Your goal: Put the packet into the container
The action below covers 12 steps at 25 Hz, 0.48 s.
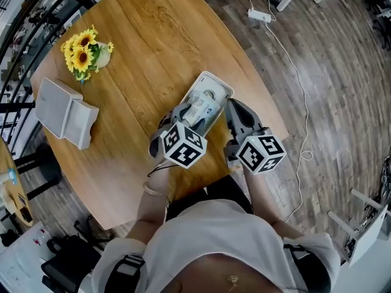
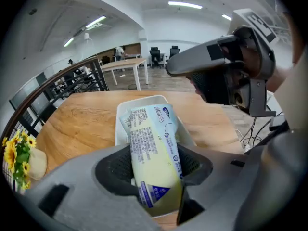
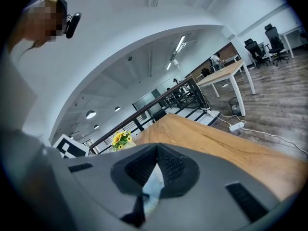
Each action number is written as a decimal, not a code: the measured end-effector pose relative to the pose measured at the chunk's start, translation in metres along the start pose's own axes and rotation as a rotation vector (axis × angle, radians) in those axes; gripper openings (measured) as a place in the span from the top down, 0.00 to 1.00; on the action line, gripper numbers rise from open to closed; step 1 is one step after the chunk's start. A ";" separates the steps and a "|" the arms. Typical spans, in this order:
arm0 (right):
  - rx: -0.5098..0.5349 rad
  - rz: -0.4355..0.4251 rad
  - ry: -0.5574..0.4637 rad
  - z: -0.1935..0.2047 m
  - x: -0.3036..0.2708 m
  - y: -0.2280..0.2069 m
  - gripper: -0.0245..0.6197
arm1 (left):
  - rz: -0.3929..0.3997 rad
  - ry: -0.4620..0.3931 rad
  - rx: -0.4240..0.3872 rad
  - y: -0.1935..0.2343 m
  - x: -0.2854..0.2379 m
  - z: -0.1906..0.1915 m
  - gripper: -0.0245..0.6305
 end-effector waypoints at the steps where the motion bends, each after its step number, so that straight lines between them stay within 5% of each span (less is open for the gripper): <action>1: -0.003 0.000 0.000 0.000 -0.001 -0.001 0.95 | 0.018 0.026 -0.008 -0.001 -0.004 0.002 0.63; 7: -0.012 0.001 -0.001 0.002 -0.001 -0.006 0.95 | 0.077 0.054 0.063 0.003 -0.017 0.007 0.60; 12: -0.014 0.011 -0.004 0.000 0.002 -0.009 0.95 | 0.058 0.050 0.042 0.002 -0.019 0.008 0.58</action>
Point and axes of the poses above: the fingertips, and each gripper's own axes: x backward along the fingers, y to its left, z out of its underside, the point moved 2 cm from there along x, backward along the fingers, and after that the axes turned 14 degrees about -y, right-handed, at the moved point
